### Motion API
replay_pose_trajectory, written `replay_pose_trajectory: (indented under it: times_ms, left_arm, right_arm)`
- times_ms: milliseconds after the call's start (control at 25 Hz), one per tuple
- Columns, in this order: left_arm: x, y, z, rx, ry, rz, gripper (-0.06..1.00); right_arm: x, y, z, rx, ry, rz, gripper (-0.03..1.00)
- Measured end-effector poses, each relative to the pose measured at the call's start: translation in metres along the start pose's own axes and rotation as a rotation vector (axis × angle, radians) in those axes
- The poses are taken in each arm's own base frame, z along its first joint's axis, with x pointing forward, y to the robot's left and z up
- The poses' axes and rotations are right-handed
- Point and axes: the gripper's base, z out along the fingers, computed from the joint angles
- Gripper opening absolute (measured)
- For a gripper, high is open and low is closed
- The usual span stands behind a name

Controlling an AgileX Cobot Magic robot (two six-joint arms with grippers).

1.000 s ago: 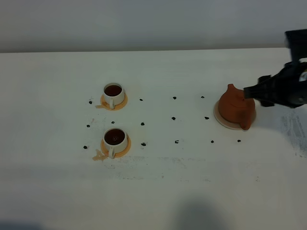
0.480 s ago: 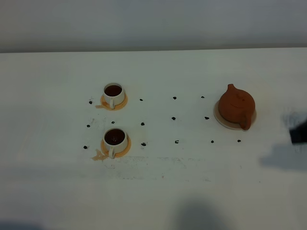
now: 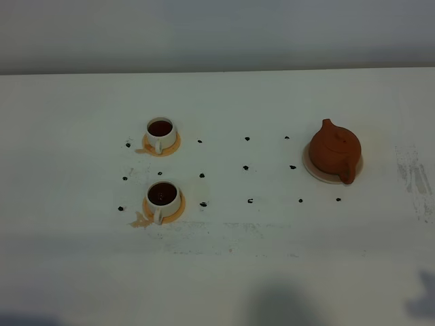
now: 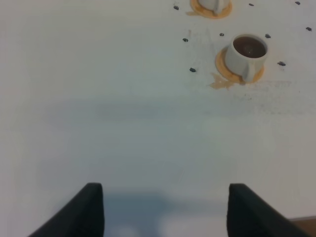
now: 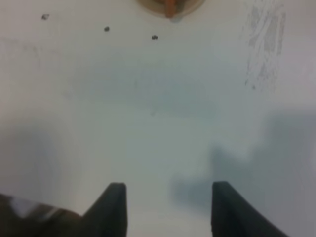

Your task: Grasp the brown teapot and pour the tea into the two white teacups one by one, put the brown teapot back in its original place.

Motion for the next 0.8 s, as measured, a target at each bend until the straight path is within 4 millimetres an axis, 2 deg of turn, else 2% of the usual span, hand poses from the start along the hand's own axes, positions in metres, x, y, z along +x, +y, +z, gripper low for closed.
replay_pose_trajectory:
  times_ms: [160,280,520,800]
  left_arm:
    - [0.0,0.0,0.0,0.0,0.0,0.002,0.51]
    - [0.0,0.0,0.0,0.0,0.0,0.001,0.51]
    - [0.0,0.0,0.0,0.0,0.0,0.001,0.51]
    - [0.0,0.0,0.0,0.0,0.0,0.001,0.51]
  right_arm:
    - [0.024,-0.001,0.001,0.0,0.013,-0.016,0.38]
    - [0.033,-0.001,-0.005,0.0,-0.027,-0.027,0.38]
    - [0.044,-0.001,-0.02,-0.002,-0.139,-0.027,0.38]
    - [0.045,-0.001,-0.021,0.0,-0.146,-0.026,0.38]
